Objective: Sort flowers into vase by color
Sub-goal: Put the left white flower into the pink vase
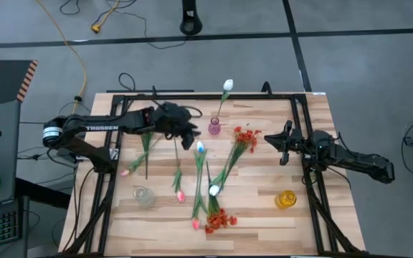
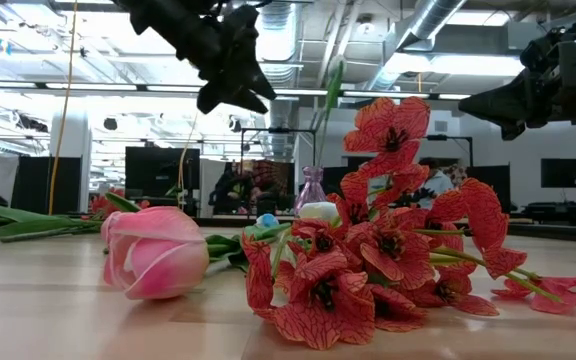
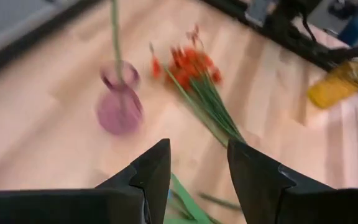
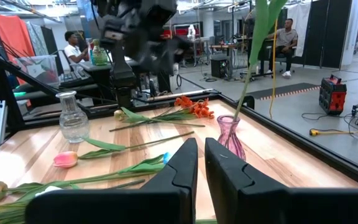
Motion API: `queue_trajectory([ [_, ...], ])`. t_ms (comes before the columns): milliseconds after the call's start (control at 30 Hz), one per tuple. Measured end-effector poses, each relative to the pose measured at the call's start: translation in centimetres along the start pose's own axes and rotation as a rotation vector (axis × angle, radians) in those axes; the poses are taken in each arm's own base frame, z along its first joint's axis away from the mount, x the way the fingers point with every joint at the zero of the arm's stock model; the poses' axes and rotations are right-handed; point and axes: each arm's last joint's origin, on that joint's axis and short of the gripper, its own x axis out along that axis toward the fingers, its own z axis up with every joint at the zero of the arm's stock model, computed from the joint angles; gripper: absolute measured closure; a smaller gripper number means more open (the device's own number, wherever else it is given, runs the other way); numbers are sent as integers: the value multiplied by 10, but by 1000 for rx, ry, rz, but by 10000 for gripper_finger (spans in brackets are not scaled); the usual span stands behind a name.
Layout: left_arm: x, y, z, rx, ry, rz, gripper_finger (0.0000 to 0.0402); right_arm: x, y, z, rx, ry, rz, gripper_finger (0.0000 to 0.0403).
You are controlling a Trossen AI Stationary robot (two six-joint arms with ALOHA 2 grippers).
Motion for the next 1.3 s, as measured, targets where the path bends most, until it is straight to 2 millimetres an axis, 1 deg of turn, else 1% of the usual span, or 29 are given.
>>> queue_trajectory([
  [100, 7, -12, -13, -57, 76, -1, 255, 0, 0, 0, 0, 0, 0, 343],
  [267, 21, -34, -29, -131, 122, 2, 255, 0, 0, 0, 0, 0, 0, 343],
  [500, 49, -50, -58, -194, 206, 74, 255, 0, 0, 0, 0, 4, 0, 343],
  [700, 76, -51, -83, -196, 305, 127, 255, 0, 0, 0, 0, 5, 0, 343],
  [867, 92, -47, -98, -204, 364, 168, 255, 0, 0, -1, 0, 6, 0, 343],
  [1000, 100, -44, -105, -202, 389, 187, 255, 0, 0, -1, 0, 6, 0, 343],
  [1233, 106, -44, -108, -240, 377, 195, 255, 0, 0, -1, 0, 7, 0, 343],
  [1300, 111, -43, -110, -243, 373, 193, 255, 0, 0, -1, 0, 7, 0, 343],
])
